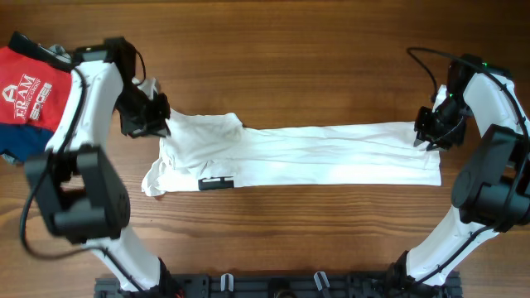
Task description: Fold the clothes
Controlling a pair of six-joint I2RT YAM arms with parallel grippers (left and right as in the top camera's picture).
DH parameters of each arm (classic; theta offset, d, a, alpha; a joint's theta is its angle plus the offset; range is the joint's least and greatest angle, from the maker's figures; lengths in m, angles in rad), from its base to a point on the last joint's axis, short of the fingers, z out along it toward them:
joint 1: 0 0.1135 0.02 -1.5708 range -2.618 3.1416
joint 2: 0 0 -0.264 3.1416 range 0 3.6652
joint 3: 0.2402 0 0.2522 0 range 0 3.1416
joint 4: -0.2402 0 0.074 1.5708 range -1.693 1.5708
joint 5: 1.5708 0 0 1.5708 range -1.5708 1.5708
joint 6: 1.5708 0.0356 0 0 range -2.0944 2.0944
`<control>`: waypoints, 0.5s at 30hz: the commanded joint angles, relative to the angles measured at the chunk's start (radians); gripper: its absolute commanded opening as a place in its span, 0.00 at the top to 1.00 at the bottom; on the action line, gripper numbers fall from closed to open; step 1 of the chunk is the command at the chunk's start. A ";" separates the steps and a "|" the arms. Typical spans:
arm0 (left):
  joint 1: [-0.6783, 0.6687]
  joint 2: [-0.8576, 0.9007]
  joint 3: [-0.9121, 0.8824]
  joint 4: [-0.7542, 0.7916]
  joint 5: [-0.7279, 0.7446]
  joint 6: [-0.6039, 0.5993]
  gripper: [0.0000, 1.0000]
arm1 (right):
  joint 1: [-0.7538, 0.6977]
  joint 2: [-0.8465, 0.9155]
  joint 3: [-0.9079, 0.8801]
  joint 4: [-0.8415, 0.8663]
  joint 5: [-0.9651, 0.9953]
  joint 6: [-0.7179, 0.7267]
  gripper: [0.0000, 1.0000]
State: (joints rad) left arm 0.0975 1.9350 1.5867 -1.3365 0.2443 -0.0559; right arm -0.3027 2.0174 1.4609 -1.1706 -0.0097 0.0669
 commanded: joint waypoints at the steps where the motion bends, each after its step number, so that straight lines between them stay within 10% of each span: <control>1: -0.018 -0.099 0.010 0.081 0.041 -0.013 0.70 | 0.002 -0.025 -0.010 0.008 -0.105 -0.051 0.69; 15: -0.320 0.110 -0.006 0.366 -0.016 -0.385 0.63 | 0.002 -0.025 -0.010 0.010 -0.105 -0.038 0.64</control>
State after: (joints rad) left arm -0.1856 1.9816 1.5906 -0.9855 0.3119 -0.2665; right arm -0.3027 2.0174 1.4609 -1.1595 -0.0971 0.0391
